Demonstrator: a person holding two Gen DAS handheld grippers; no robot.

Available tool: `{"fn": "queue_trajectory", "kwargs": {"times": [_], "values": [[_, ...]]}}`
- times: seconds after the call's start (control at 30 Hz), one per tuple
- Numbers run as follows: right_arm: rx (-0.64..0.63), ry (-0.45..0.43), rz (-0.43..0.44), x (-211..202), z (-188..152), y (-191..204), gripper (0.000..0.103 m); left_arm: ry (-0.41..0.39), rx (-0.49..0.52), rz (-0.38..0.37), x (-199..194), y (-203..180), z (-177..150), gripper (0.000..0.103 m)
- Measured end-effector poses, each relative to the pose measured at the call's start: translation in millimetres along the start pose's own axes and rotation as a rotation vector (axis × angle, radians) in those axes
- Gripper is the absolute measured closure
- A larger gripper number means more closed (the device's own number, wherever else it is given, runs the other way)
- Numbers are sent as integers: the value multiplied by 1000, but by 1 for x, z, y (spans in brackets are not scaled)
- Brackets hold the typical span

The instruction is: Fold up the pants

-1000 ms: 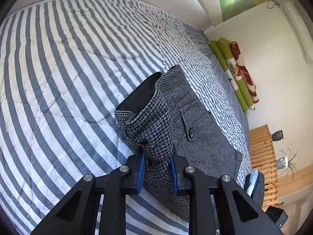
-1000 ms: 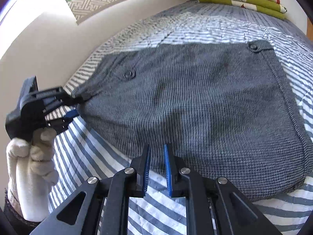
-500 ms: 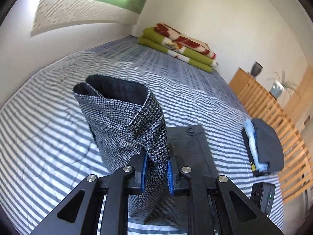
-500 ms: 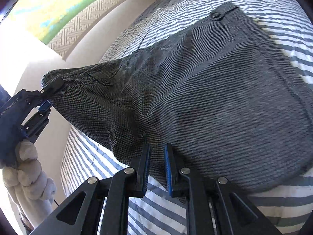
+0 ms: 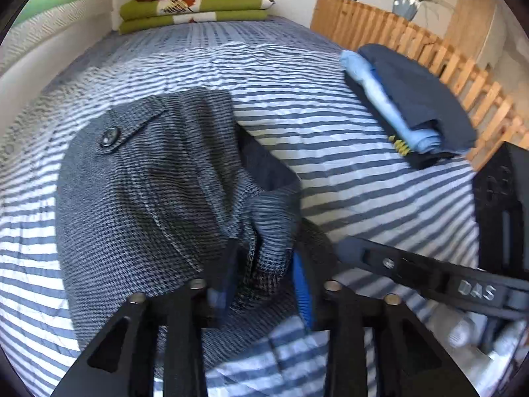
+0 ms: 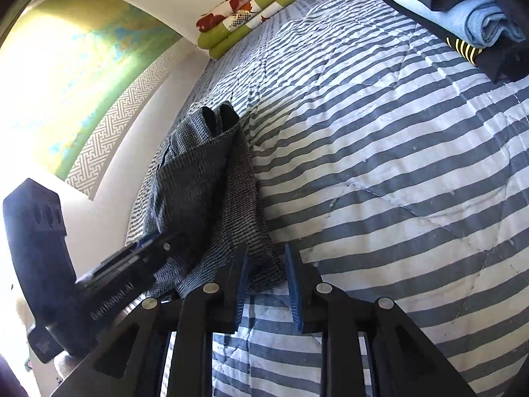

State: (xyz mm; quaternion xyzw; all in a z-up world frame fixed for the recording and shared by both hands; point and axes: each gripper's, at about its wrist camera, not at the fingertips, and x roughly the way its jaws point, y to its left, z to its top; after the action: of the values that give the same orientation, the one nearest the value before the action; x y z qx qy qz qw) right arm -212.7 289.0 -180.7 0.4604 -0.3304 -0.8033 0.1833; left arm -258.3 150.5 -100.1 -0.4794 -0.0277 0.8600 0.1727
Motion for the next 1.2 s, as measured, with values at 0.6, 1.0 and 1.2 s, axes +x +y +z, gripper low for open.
{"fn": "queue_trajectory", "kwargs": {"times": [0.6,1.0,1.2], "values": [[-101,-52,-16,29,23,79,76,-106,-85,46,-58,114,52,58],[6,-6,-116,48,26,36,74,0,-198,-14,52,147,93,60],[20,-60,-49,21,40,34,73,-68,-200,-123,-19,138,48,60]]}}
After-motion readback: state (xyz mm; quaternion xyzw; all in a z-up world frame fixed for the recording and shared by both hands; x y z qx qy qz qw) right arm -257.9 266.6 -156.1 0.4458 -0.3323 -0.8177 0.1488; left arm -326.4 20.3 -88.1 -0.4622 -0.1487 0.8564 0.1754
